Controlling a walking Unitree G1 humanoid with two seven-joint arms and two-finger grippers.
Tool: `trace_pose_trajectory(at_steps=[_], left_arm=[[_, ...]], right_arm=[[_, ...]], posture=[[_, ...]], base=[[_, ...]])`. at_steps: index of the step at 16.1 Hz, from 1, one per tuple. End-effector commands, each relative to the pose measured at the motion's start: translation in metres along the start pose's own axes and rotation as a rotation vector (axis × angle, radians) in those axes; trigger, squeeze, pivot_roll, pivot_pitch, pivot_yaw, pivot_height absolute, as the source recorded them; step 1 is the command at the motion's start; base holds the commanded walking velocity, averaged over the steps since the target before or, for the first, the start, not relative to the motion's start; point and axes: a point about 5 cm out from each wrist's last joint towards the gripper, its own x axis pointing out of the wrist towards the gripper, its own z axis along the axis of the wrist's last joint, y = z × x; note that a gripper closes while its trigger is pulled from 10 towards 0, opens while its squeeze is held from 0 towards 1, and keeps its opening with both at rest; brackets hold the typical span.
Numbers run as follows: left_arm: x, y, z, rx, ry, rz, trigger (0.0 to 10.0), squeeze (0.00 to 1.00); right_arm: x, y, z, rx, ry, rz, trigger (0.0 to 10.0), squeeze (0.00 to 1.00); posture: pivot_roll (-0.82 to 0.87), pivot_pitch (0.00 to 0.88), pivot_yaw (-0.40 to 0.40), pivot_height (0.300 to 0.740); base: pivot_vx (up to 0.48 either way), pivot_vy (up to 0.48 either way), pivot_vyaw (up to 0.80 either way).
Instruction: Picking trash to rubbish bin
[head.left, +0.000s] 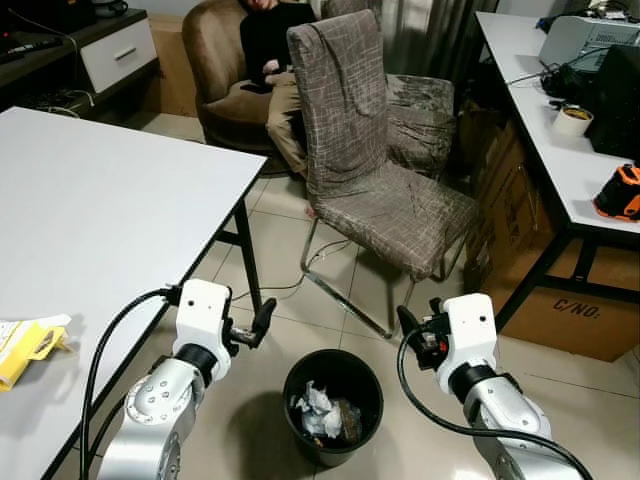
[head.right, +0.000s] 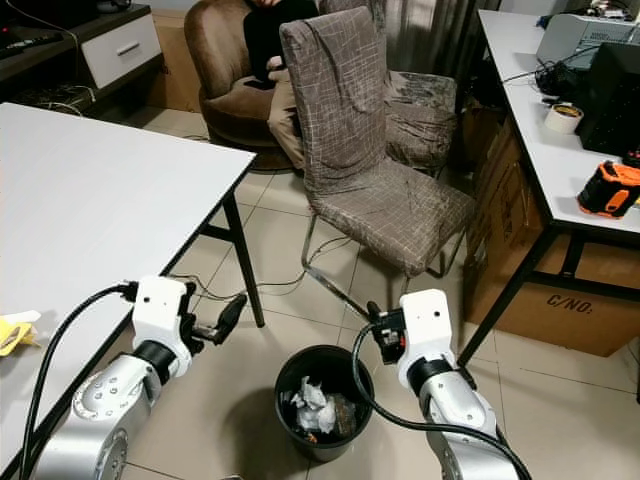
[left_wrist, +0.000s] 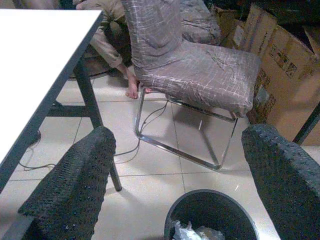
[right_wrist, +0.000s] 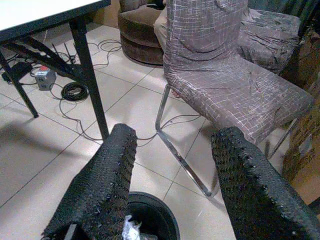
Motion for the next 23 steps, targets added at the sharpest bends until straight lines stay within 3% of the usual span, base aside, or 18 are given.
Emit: trace_pose_trajectory(at_steps=[1,8,23], left_arm=[[0.0009,-0.0002,0.0065,0.022,-0.013,-0.003,10.0,0.0],[0.0046,-0.0002,0.0097,0.035,-0.013,-0.027,10.0,0.0],[0.0085,0.004,0.0102,0.038,-0.006,-0.013,10.0,0.0]], right_arm=[[0.0011,-0.0022,-0.003,0.007,0.017,-0.001,10.0,0.0],[0.0,0.0003,-0.0041,0.01,0.011,-0.005,10.0,0.0],[0.0031,0.0,-0.005,-0.001,0.014,0.002,10.0,0.0]], posture=[[-0.06,0.0,0.006,0.74],[-0.07,0.0,0.031,0.74],[-0.06,0.0,0.023,0.74]], base=[[0.0,0.0,0.0],[0.0,0.0,0.0],[-0.293,0.0,0.0]])
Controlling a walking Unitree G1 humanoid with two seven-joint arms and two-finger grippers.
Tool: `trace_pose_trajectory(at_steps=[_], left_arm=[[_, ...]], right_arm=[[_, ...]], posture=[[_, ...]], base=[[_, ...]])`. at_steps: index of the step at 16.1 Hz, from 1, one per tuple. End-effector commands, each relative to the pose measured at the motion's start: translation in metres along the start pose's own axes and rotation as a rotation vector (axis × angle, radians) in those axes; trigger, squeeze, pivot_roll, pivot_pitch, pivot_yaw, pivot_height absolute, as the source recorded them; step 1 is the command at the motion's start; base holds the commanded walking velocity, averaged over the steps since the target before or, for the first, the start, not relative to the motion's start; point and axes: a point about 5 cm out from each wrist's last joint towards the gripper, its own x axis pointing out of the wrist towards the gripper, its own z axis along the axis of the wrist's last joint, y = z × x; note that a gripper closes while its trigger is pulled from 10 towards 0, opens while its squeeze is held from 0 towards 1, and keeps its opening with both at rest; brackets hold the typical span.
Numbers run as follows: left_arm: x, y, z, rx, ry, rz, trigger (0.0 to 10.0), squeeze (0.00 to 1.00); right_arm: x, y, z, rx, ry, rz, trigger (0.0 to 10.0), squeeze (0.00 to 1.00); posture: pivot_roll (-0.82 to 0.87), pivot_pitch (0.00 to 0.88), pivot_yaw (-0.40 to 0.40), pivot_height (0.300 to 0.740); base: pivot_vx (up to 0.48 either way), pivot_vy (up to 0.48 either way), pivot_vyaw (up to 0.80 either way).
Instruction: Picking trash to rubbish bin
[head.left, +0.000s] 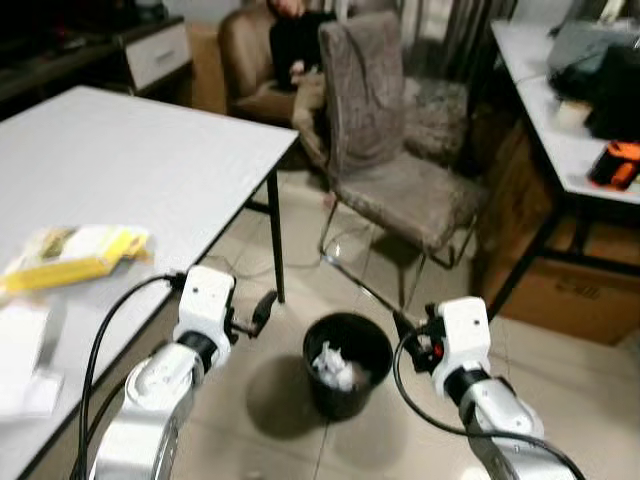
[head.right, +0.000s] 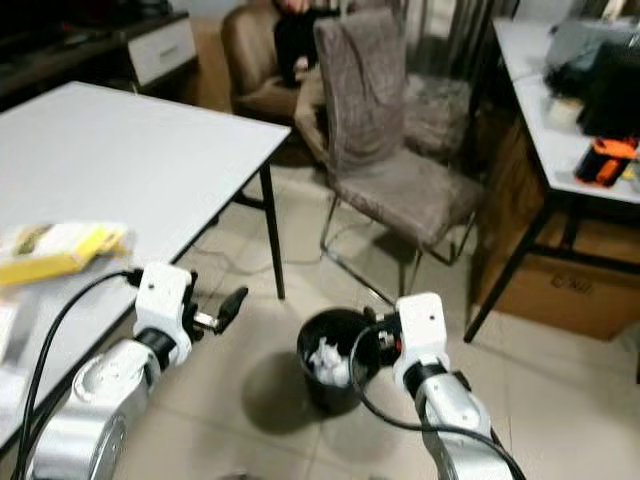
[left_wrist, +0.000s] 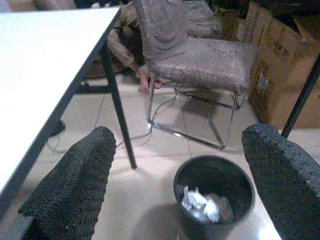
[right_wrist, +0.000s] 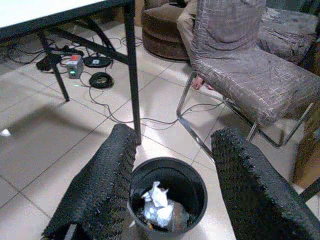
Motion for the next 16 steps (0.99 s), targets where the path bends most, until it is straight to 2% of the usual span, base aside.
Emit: trace_pose_trajectory(at_steps=[1,9,16], left_arm=[[0.0,-0.001,0.001,-0.004,-0.002,-0.003,10.0,0.0],[0.002,0.005,0.005,-0.002,-0.01,0.016,10.0,0.0],[-0.002,0.012,0.005,-0.003,-0.008,0.041,10.0,0.0]], right_arm=[[0.001,-0.003,0.002,-0.006,-0.012,-0.013,10.0,0.0],[0.003,-0.005,0.004,-0.017,-0.024,-0.028,10.0,0.0],[0.008,-0.001,0.006,-0.145,-0.074,-0.071,10.0,0.0]], posture=[[-0.06,0.0,0.025,0.74],[-0.05,0.0,0.028,0.74],[-0.04,0.0,0.021,0.74]], base=[[-0.304,0.0,0.0],[-0.304,0.0,0.0],[-0.304,0.0,0.0]])
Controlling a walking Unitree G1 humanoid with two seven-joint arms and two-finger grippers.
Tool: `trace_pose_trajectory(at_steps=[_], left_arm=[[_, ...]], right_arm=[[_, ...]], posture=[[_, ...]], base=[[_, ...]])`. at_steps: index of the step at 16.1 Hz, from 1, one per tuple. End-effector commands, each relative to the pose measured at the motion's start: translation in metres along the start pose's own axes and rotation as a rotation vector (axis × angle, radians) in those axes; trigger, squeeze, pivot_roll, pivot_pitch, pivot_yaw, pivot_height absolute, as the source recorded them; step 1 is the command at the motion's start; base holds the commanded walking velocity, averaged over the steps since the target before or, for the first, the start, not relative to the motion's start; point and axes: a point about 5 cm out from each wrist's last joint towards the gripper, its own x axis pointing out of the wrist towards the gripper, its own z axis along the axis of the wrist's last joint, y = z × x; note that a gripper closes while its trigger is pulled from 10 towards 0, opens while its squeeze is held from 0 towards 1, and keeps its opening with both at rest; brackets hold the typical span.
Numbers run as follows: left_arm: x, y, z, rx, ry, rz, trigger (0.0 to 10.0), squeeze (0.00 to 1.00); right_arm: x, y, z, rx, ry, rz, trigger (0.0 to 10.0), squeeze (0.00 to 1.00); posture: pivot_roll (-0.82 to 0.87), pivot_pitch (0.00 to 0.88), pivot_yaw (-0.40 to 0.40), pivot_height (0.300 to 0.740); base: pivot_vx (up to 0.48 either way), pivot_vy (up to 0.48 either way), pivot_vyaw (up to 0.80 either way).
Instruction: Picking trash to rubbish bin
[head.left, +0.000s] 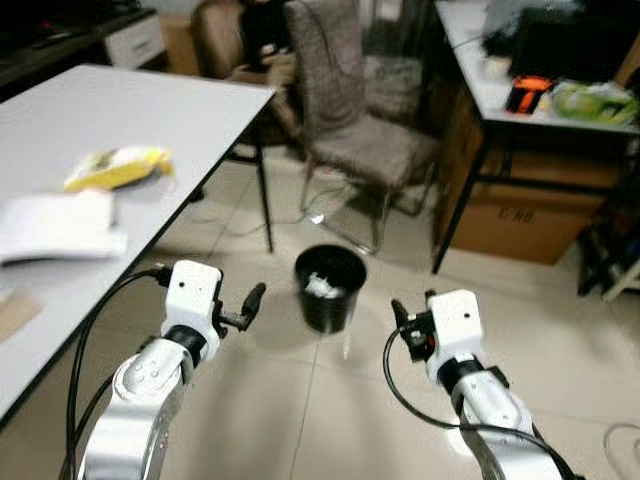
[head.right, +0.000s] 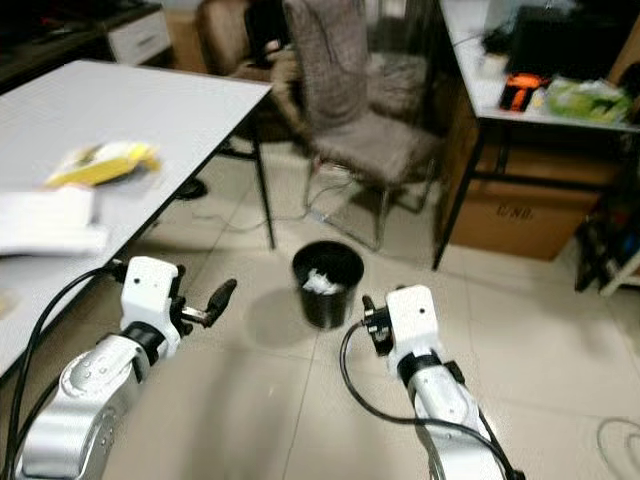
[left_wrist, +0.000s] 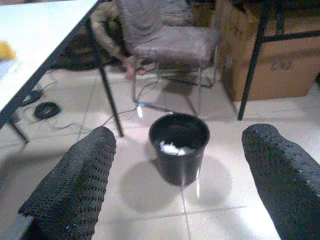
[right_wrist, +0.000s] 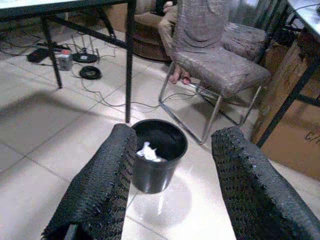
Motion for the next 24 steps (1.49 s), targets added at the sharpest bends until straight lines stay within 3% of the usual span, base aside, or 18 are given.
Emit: trace_pose_trajectory(at_steps=[1,6,9,13,24], left_arm=[[0.0,0.0,0.002,-0.005,-0.003,0.007,10.0,0.0],[-0.001,0.002,-0.001,-0.007,-0.019,0.042,10.0,0.0],[-0.002,0.006,-0.013,0.056,-0.035,0.118,10.0,0.0],[0.0,0.007,-0.001,0.093,-0.114,0.111,10.0,0.0],[0.009,0.014,0.007,0.135,-0.143,0.114,10.0,0.0]], right_arm=[[0.001,-0.004,0.0,-0.016,-0.003,-0.023,10.0,0.0],[0.006,-0.008,0.003,-0.011,-0.034,-0.037,10.0,0.0],[0.007,-0.01,-0.008,0.039,-0.024,-0.042,10.0,0.0],[0.009,-0.006,-0.009,0.054,-0.033,-0.029,10.0,0.0],[0.021,-0.006,-0.003,0.052,-0.064,-0.015,10.0,0.0]], posture=[[-0.04,0.0,0.021,0.74],[-0.03,0.0,0.01,0.74],[-0.03,0.0,0.008,0.74],[-0.02,0.0,0.005,0.74],[-0.01,0.0,0.015,0.74]], base=[[-0.307,0.0,0.0],[-0.244,0.0,0.0],[0.0,0.0,0.0],[0.0,0.0,0.0],[0.0,0.0,0.0]])
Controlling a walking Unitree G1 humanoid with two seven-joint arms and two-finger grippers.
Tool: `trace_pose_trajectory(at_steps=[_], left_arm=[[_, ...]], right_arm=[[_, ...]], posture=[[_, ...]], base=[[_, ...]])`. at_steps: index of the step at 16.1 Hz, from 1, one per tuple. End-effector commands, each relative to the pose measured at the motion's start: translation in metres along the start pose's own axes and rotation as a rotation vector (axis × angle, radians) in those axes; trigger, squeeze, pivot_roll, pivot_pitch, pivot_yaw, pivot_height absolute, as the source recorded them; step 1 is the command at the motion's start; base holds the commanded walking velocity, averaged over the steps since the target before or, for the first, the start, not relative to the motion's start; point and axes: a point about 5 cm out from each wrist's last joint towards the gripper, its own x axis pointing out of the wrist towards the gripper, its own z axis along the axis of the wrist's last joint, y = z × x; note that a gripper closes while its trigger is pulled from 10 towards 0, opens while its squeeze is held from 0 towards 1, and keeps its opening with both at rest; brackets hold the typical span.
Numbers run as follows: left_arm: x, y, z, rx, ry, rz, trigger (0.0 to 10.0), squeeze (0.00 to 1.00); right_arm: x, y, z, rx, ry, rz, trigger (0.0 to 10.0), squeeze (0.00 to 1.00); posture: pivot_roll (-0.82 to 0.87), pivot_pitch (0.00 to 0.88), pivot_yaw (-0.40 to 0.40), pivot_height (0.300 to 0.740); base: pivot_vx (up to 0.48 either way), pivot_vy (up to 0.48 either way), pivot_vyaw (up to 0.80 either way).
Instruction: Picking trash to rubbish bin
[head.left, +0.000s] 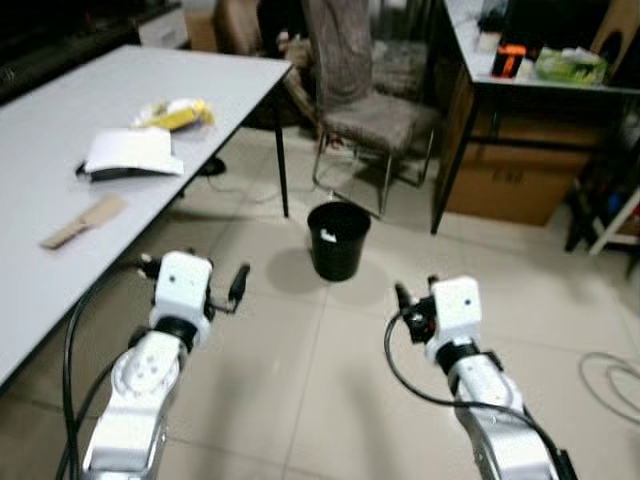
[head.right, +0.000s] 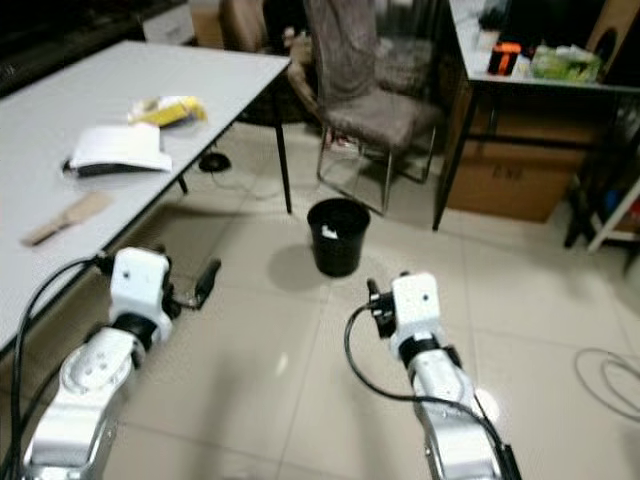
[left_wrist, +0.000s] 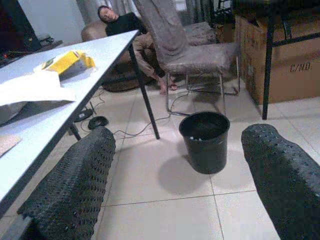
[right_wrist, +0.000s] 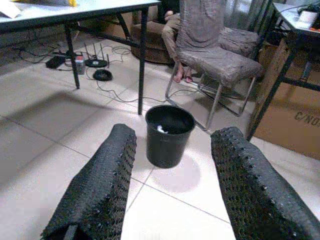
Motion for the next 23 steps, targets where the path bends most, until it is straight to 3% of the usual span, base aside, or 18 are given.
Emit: trace_pose_trajectory(at_steps=[1,7,11,19,23], left_arm=[[0.002,0.0,0.001,0.005,0.001,-0.008,10.0,0.0],[0.004,0.001,0.003,-0.017,-0.007,-0.007,10.0,0.0],[0.009,0.008,0.006,-0.01,-0.019,0.018,10.0,0.0],[0.024,0.037,0.015,0.029,-0.042,0.108,10.0,0.0],[0.03,0.042,0.016,0.037,-0.043,0.112,10.0,0.0]], right_arm=[[0.0,-0.002,0.001,0.007,-0.012,-0.003,10.0,0.0],[-0.002,-0.001,0.005,-0.024,-0.031,0.02,10.0,0.0],[0.003,-0.004,0.018,-0.045,-0.064,0.04,10.0,0.0],[0.006,0.006,0.018,-0.073,-0.052,0.151,10.0,0.0],[0.004,0.008,0.017,-0.093,-0.046,0.165,10.0,0.0]], posture=[[-0.01,0.0,0.019,0.74],[-0.02,0.0,0.022,0.74],[-0.02,0.0,0.011,0.74],[-0.04,0.0,0.008,0.74],[-0.04,0.0,0.013,0.74]], base=[[0.0,0.0,0.0],[0.246,0.0,0.0],[0.389,0.0,0.51],[0.39,0.0,0.51],[0.387,0.0,0.38]])
